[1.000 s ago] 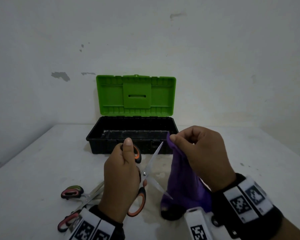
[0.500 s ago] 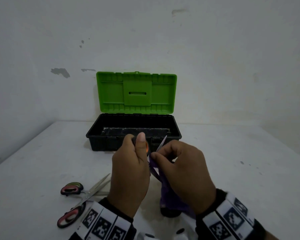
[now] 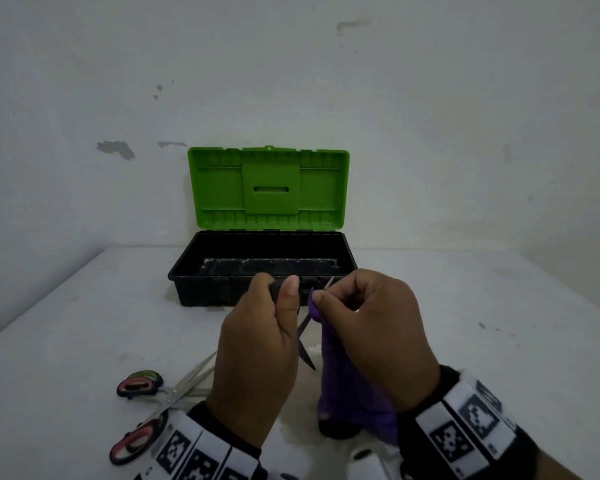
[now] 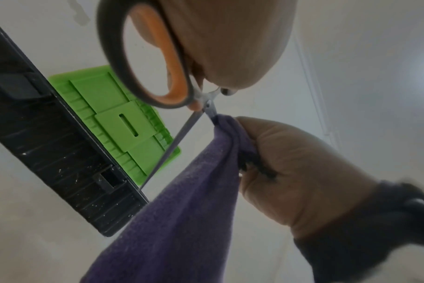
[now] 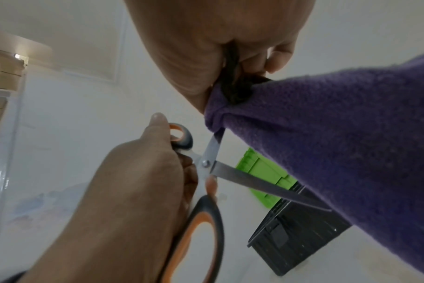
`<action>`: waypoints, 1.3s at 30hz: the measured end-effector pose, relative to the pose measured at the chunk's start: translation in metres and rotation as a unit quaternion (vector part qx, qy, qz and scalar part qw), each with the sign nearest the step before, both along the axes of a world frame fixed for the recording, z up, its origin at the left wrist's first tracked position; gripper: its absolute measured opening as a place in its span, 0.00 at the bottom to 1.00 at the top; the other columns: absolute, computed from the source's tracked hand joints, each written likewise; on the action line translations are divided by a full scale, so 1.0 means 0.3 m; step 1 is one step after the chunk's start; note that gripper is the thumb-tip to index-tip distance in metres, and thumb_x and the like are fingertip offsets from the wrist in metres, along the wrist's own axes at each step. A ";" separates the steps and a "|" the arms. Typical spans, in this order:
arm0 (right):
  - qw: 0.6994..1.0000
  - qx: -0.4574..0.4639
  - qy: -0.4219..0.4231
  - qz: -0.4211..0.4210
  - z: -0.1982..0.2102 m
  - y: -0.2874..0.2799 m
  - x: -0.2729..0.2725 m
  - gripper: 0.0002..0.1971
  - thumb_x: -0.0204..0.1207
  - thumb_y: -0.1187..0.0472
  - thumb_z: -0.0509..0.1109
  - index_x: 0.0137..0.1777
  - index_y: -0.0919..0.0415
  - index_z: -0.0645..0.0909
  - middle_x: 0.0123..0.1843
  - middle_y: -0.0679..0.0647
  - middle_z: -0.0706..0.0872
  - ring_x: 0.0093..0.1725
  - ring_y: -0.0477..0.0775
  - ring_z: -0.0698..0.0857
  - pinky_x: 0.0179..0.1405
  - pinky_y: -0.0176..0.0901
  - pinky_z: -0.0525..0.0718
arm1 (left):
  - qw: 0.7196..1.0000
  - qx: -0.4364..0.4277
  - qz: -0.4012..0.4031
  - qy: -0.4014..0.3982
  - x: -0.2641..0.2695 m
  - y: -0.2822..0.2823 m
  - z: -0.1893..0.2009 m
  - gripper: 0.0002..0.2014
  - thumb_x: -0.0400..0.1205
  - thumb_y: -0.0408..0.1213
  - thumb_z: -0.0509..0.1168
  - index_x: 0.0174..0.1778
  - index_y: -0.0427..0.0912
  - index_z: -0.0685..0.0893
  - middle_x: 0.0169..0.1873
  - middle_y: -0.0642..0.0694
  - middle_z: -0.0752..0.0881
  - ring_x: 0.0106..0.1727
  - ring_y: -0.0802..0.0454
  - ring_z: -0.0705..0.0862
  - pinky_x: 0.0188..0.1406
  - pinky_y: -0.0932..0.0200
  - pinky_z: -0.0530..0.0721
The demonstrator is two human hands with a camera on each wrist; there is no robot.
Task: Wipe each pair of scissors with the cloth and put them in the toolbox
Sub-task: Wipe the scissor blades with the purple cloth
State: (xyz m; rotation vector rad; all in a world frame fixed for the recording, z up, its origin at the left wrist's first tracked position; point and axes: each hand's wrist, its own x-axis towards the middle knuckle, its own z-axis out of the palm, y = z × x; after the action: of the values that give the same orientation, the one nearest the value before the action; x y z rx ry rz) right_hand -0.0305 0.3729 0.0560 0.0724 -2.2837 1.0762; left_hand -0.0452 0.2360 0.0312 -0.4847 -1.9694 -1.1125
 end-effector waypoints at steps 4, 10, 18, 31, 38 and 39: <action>0.999 -0.027 0.014 -0.030 0.013 0.022 -0.026 0.10 0.72 0.53 0.78 0.31 0.51 0.84 0.27 0.42 0.86 0.32 0.39 0.85 0.32 0.32 0.81 | 1.000 0.008 -0.014 -0.001 0.002 0.008 0.003 0.20 0.87 0.60 0.45 0.37 0.52 0.69 0.23 0.52 0.75 0.19 0.52 0.80 0.15 0.53 0.78; 0.999 -0.026 0.009 -0.041 0.006 0.029 -0.018 0.11 0.72 0.54 0.78 0.30 0.51 0.83 0.27 0.42 0.85 0.32 0.40 0.84 0.31 0.29 0.77 | 0.997 0.025 -0.063 -0.025 0.020 0.000 -0.003 0.18 0.86 0.57 0.49 0.40 0.49 0.74 0.21 0.51 0.78 0.22 0.59 0.84 0.18 0.75 0.75; 0.998 -0.032 0.010 -0.057 0.014 0.047 -0.042 0.11 0.73 0.55 0.77 0.30 0.52 0.83 0.26 0.43 0.85 0.29 0.40 0.83 0.28 0.26 0.74 | 0.993 0.078 -0.075 -0.050 0.045 -0.005 -0.023 0.16 0.83 0.59 0.50 0.40 0.53 0.73 0.23 0.47 0.81 0.25 0.51 0.86 0.20 0.66 0.82; 0.994 -0.083 0.062 -0.032 0.044 0.114 -0.044 0.09 0.72 0.55 0.79 0.32 0.52 0.85 0.27 0.43 0.88 0.30 0.39 0.85 0.29 0.26 0.79 | 0.959 0.207 -0.103 -0.165 0.040 -0.031 0.006 0.20 0.83 0.55 0.50 0.40 0.42 0.75 0.24 0.32 0.81 0.23 0.42 0.85 0.19 0.67 0.81; 0.992 0.009 0.043 0.122 0.008 0.080 0.055 0.07 0.67 0.54 0.82 0.33 0.46 0.87 0.35 0.39 0.89 0.39 0.44 0.88 0.41 0.33 0.82 | 0.892 0.305 -0.153 -0.297 0.015 -0.034 0.053 0.23 0.86 0.57 0.53 0.41 0.39 0.75 0.26 0.24 0.71 0.27 0.30 0.77 0.23 0.55 0.83; 0.990 0.009 0.038 0.138 0.006 0.076 0.058 0.06 0.67 0.54 0.82 0.33 0.45 0.87 0.35 0.38 0.90 0.39 0.44 0.88 0.40 0.32 0.82 | 0.884 0.315 -0.157 -0.307 0.010 -0.030 0.055 0.23 0.86 0.57 0.53 0.42 0.37 0.74 0.25 0.29 0.69 0.26 0.35 0.75 0.23 0.53 0.83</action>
State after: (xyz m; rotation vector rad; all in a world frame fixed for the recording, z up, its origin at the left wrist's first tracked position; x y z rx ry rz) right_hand -0.0132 0.3956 0.0578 0.4404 -2.2597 1.1688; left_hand -0.0423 0.2269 0.0476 -0.0884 -1.8945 -2.2291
